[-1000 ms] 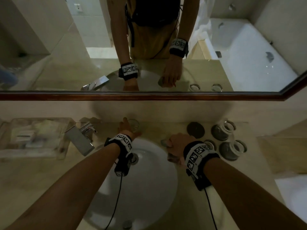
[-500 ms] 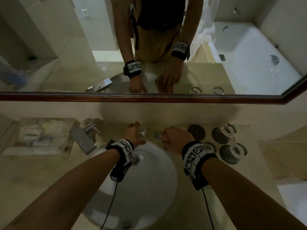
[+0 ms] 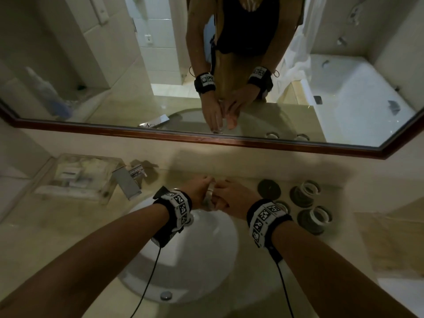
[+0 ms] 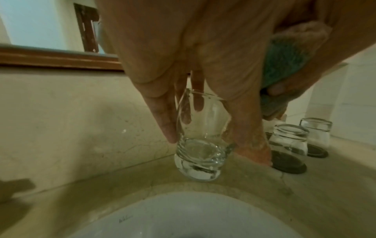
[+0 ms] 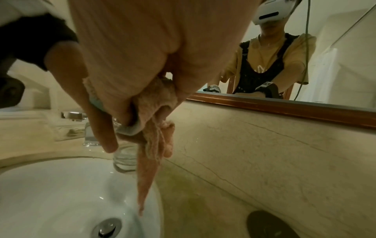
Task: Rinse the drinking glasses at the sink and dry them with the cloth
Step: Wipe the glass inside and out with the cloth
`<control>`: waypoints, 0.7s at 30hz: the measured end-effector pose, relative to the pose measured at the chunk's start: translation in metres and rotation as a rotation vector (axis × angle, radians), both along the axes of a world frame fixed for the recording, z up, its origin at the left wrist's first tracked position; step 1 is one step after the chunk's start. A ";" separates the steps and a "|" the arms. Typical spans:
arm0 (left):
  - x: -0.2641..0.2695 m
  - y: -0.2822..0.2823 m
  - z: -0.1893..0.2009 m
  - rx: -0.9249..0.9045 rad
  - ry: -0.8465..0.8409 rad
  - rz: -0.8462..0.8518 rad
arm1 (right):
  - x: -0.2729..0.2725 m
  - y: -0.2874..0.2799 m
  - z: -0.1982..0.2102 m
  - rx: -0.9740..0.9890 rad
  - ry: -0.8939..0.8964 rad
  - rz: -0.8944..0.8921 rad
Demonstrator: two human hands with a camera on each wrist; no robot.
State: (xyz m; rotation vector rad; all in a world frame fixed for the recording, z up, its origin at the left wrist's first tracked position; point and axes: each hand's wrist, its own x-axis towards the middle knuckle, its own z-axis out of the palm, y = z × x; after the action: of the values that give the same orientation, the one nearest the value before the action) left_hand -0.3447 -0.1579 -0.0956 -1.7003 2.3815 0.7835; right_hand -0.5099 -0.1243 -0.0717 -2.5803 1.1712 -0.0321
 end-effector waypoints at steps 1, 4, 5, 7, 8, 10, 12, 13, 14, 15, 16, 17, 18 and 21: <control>-0.004 0.005 0.004 0.017 -0.002 -0.033 | -0.004 0.003 -0.001 -0.004 0.021 0.007; -0.012 0.012 0.011 0.036 -0.041 -0.136 | -0.009 0.010 0.001 -0.024 0.116 0.037; -0.014 0.015 0.013 0.028 -0.047 -0.157 | -0.010 0.012 0.004 -0.016 0.106 0.019; -0.018 0.019 0.013 0.033 -0.037 -0.157 | -0.010 0.015 0.010 -0.007 0.064 -0.041; -0.019 0.020 0.011 0.049 -0.016 -0.130 | -0.011 0.016 0.012 -0.048 0.035 -0.063; -0.019 0.025 0.013 0.063 0.044 -0.062 | -0.015 0.020 0.014 -0.200 -0.065 -0.085; -0.017 0.028 0.019 0.092 0.093 -0.014 | -0.022 0.025 0.014 -0.280 -0.251 -0.116; -0.016 0.031 0.022 0.115 0.132 -0.002 | -0.024 0.027 0.012 -0.288 -0.338 -0.134; -0.015 0.033 0.024 0.143 0.174 0.006 | -0.027 0.028 0.012 -0.257 -0.385 -0.143; -0.015 0.034 0.027 0.158 0.210 0.010 | -0.027 0.031 0.012 -0.217 -0.403 -0.131; -0.016 0.035 0.028 0.172 0.224 0.011 | -0.028 0.032 0.011 -0.176 -0.388 -0.097; -0.018 0.036 0.029 0.184 0.238 0.004 | -0.028 0.033 0.011 -0.160 -0.339 -0.044; -0.020 0.036 0.030 0.200 0.228 -0.002 | -0.028 0.034 0.009 -0.169 -0.253 0.014; -0.024 0.037 0.031 0.196 0.165 -0.057 | -0.027 0.036 0.010 -0.160 0.029 0.094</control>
State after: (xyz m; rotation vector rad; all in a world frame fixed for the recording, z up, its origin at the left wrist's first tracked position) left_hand -0.3684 -0.1213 -0.0651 -1.5401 2.3503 1.1469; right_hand -0.5368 -0.0879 -0.0615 -2.7819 1.0967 -0.0701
